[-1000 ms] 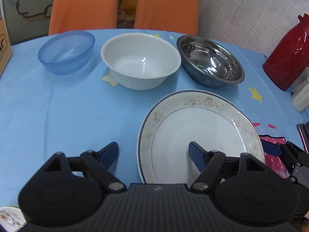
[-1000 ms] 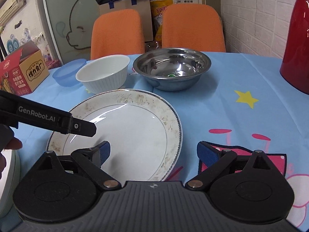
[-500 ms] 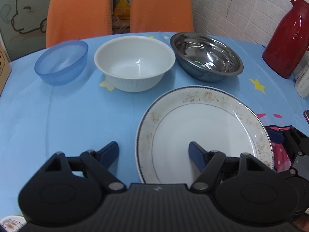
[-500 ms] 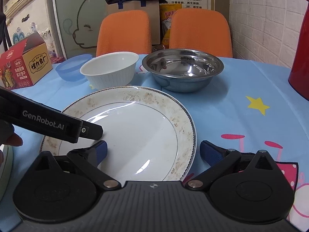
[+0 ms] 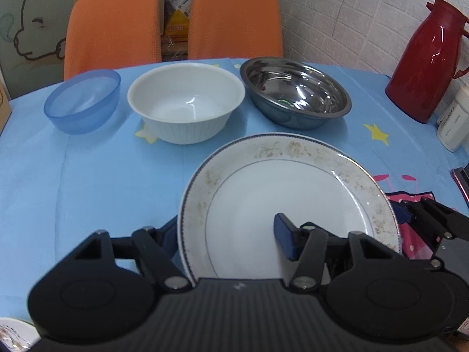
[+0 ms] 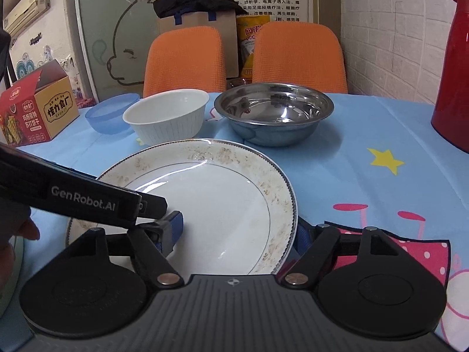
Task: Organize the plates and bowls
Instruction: 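Reach the left tool to the gold-rimmed plate and grip its rim, then lift the gold-rimmed plate with the left tool and carry it over the stack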
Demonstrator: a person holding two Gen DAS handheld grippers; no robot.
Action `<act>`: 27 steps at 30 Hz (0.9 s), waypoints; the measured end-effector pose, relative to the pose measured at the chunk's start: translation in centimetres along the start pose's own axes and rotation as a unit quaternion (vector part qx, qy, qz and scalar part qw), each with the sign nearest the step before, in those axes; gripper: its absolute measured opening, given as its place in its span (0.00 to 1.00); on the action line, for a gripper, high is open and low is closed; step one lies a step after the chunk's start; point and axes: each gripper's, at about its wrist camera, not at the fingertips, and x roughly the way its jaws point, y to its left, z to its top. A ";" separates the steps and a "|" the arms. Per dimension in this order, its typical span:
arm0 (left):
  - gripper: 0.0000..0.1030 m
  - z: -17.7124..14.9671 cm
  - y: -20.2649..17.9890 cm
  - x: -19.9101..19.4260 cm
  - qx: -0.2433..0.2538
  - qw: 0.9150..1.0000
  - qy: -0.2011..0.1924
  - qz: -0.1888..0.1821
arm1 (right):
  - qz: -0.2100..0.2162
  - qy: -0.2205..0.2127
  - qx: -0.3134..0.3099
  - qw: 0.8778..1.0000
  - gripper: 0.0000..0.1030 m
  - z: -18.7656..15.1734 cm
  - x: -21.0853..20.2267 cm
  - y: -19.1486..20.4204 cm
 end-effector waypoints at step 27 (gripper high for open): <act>0.51 -4.8 2.9 -12.2 -0.059 0.998 -0.032 -0.006 | -0.017 -0.054 0.019 0.998 1.00 -0.9 -8.9 5.9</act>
